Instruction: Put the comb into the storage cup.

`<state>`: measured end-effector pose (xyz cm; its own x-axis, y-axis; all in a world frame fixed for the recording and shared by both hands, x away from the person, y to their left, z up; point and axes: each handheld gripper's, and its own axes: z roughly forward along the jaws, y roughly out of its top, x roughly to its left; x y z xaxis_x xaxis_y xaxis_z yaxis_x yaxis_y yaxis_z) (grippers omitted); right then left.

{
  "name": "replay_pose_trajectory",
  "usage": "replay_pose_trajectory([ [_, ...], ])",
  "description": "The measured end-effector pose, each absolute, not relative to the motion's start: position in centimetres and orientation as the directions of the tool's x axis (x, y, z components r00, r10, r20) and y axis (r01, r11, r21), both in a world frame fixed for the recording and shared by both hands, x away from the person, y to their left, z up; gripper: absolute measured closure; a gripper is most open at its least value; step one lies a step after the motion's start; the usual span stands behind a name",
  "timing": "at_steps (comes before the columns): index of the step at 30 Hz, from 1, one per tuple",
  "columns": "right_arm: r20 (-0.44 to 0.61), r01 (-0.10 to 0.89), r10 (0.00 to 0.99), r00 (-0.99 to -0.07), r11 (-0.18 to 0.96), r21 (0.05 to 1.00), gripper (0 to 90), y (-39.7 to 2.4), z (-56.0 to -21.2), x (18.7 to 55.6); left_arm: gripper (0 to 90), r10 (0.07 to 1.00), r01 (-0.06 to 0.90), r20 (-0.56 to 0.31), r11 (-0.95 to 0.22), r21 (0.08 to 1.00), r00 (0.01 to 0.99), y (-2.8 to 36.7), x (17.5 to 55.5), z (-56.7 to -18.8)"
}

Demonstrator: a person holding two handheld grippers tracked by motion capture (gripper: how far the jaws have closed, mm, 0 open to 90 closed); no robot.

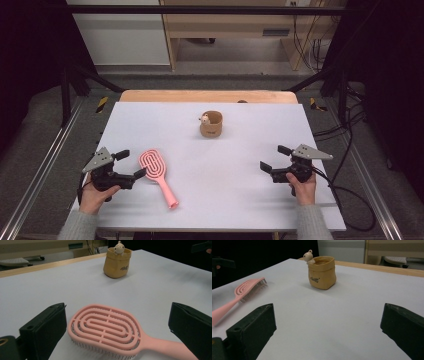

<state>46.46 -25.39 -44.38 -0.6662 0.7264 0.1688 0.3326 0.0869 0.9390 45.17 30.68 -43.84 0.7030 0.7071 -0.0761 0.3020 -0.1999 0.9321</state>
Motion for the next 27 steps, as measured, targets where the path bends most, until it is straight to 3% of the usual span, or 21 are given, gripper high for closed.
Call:
replay_pose_trajectory([
  [27, 0.159, 0.336, 0.720, -0.675, 0.109, 0.935, 0.3, -25.2, -44.4, 46.5, 1.6, 0.689, 0.309, -0.067, -0.234, 0.922, 0.721, 29.1, 45.0, -43.0],
])
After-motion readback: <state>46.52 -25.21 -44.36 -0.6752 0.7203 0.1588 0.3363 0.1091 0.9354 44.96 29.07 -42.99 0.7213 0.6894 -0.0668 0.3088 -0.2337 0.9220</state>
